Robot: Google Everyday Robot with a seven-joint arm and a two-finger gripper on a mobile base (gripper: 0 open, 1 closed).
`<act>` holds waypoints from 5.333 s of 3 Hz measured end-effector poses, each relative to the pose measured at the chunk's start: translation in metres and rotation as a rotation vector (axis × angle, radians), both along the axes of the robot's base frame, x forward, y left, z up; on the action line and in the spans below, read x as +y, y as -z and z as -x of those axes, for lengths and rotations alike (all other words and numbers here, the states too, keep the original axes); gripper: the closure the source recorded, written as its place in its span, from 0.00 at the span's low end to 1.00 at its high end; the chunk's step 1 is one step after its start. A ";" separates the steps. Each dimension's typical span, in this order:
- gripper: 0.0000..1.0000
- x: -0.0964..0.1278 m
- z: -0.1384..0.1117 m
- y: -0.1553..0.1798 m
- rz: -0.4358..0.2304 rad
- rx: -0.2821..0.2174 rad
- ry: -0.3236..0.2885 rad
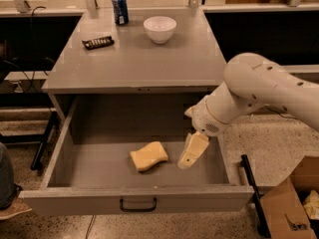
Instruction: Pick sponge from top drawer and place on counter
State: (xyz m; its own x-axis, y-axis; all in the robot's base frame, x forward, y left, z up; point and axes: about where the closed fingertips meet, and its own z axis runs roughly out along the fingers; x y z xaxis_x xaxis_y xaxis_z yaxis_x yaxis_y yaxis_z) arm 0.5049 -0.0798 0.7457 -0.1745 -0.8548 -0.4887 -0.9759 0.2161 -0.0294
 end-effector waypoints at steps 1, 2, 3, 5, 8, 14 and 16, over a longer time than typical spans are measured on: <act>0.00 0.009 -0.024 0.032 -0.035 -0.019 0.045; 0.00 0.029 -0.044 0.057 -0.075 -0.030 0.044; 0.00 0.052 -0.054 0.083 -0.095 -0.016 0.019; 0.00 0.083 -0.049 0.124 -0.100 0.031 -0.031; 0.66 0.092 -0.042 0.136 -0.099 0.038 -0.059; 1.00 -0.004 -0.067 -0.076 -0.144 -0.324 -0.073; 1.00 0.000 -0.172 -0.132 -0.143 -0.411 -0.093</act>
Offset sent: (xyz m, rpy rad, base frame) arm 0.0702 0.0500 -0.0863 0.1244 -0.0479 -0.0498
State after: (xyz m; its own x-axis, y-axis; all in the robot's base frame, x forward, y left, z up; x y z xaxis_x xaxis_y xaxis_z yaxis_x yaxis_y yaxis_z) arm 0.6767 -0.0800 0.8778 0.1331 -0.7761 -0.6163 -0.9049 0.1585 -0.3951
